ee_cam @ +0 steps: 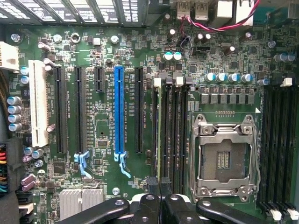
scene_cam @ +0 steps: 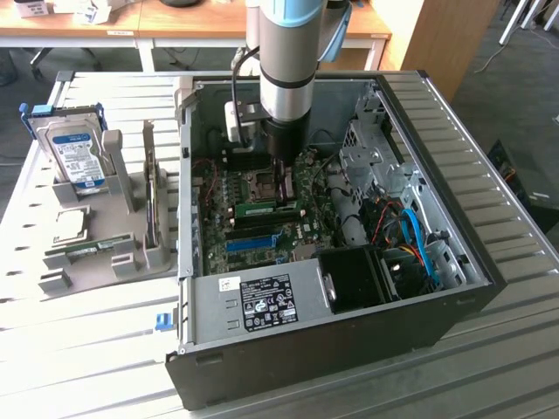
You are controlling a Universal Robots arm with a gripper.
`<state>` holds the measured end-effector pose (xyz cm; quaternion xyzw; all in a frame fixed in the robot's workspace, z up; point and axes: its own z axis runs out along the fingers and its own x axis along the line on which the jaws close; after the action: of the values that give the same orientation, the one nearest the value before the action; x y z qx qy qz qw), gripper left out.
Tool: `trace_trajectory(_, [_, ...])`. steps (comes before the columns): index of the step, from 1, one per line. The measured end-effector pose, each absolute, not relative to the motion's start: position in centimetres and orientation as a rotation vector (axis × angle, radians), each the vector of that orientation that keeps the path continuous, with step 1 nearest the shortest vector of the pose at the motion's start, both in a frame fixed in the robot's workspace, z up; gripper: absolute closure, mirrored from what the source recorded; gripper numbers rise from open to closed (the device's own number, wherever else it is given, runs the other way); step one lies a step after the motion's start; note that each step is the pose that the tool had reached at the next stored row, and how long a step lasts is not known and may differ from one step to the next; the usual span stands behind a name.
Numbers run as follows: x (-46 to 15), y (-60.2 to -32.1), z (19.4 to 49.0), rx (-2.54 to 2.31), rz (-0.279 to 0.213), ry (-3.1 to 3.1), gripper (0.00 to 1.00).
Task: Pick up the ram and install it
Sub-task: 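Insert the ram into the slot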
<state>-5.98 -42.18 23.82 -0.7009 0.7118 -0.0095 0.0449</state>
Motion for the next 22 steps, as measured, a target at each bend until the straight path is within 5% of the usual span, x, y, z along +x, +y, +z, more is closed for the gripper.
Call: trace_trajectory(22, [-5.98,-42.19,23.26,-2.142,-0.029,2.174,0.88])
